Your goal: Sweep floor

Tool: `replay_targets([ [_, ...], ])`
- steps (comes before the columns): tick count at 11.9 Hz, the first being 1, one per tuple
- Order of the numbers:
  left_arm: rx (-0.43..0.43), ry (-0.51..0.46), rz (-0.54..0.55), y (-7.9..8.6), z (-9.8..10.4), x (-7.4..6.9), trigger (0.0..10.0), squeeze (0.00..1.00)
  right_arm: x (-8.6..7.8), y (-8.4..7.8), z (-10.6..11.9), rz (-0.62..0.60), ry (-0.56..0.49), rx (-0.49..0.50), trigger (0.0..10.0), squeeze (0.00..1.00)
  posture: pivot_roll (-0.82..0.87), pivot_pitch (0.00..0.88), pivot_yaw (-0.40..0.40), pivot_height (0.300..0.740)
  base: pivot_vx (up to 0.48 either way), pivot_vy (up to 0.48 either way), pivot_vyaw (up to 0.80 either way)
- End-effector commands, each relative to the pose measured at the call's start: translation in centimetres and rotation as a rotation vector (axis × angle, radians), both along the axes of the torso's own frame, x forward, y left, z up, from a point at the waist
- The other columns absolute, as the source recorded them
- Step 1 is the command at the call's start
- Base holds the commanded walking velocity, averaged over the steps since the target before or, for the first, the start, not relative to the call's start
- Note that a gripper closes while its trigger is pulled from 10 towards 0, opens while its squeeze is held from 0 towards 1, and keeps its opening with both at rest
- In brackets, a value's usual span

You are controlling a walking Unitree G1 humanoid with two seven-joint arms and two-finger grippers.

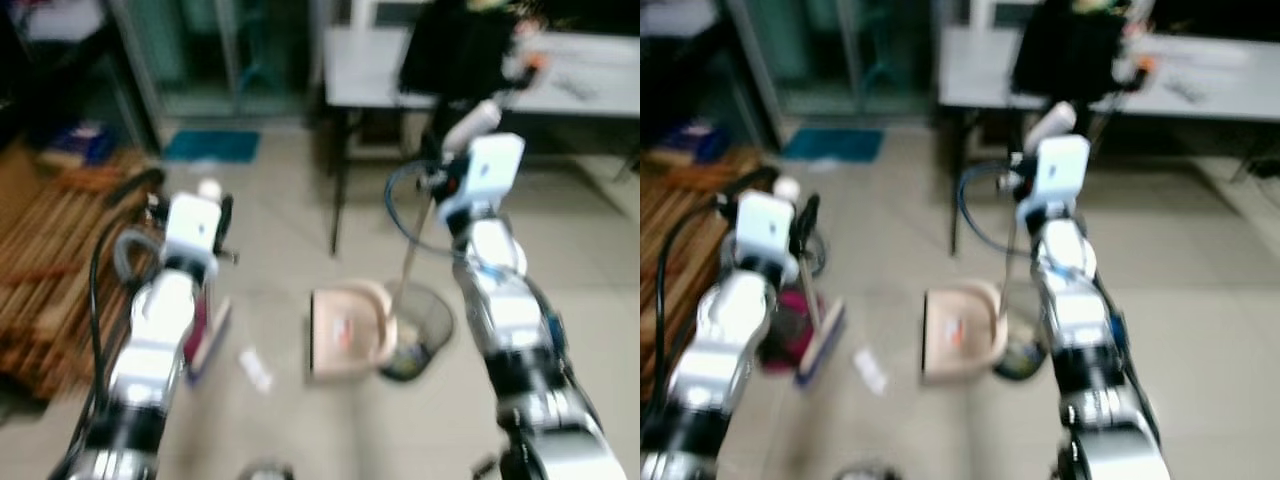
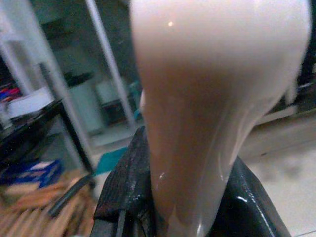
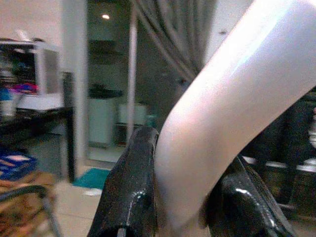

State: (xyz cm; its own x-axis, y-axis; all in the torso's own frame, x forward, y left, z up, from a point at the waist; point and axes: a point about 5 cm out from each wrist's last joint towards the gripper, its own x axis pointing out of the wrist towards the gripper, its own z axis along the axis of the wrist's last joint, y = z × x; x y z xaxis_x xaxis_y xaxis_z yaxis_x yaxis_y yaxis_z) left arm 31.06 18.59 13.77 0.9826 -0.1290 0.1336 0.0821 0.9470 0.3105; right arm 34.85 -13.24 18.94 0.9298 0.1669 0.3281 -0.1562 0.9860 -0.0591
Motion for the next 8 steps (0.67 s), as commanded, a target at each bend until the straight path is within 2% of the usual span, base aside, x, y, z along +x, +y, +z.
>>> replay_targets([
  [1, 0.016, -0.041, -0.019, -0.4, 1.0, 0.2, 10.0, 0.00, 0.0, -0.5, -0.3, -0.026, 0.016, 0.011, 10.0, 0.00, -0.01, 0.000, 0.048, 0.740, 0.371, 0.000, 0.77],
  [2, 0.011, -0.032, -0.020, -0.4, 0.8, 0.2, 10.0, 0.00, -0.1, -0.5, -0.8, -0.032, 0.036, -0.003, 10.0, 0.00, -0.01, 0.000, 0.049, 0.740, 0.368, 0.000, 0.57],
  [4, -0.004, -0.012, -0.024, -0.6, 0.3, 0.1, 10.0, 0.00, -0.3, -0.6, -1.6, -0.040, 0.059, -0.028, 10.0, 0.00, -0.01, 0.000, 0.048, 0.740, 0.368, 0.000, 0.00],
  [8, -0.046, 0.032, -0.016, -0.6, -1.2, -0.1, 10.0, 0.00, -0.8, -0.6, -3.2, -0.057, 0.092, -0.152, 10.0, 0.00, -0.01, 0.000, 0.043, 0.740, 0.363, 0.000, 0.00],
])
